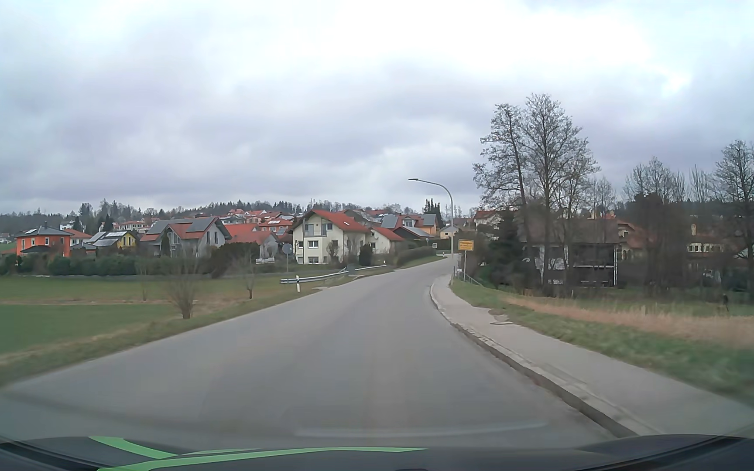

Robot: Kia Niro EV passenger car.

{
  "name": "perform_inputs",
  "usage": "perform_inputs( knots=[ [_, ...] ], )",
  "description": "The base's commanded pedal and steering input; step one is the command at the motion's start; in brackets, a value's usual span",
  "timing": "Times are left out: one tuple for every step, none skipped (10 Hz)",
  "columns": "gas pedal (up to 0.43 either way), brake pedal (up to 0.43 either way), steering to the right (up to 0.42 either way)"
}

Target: Follow the waypoints while adhering to traffic rules and regulations

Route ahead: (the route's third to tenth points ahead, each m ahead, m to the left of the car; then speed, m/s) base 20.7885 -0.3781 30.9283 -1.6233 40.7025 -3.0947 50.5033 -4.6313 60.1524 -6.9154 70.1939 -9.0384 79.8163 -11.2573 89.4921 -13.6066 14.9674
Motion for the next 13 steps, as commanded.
perform_inputs(
  knots=[
    [0.047, 0.0, 0.008],
    [0.047, 0.0, 0.008],
    [0.047, 0.0, 0.009],
    [0.047, 0.0, 0.01],
    [0.047, 0.0, 0.01],
    [0.047, 0.0, 0.011],
    [0.047, 0.0, 0.012],
    [0.047, 0.0, 0.012],
    [0.047, 0.0, 0.012],
    [0.047, 0.0, 0.013],
    [0.047, 0.0, 0.013],
    [0.047, 0.0, 0.014],
    [0.047, 0.0, 0.014]
  ],
)
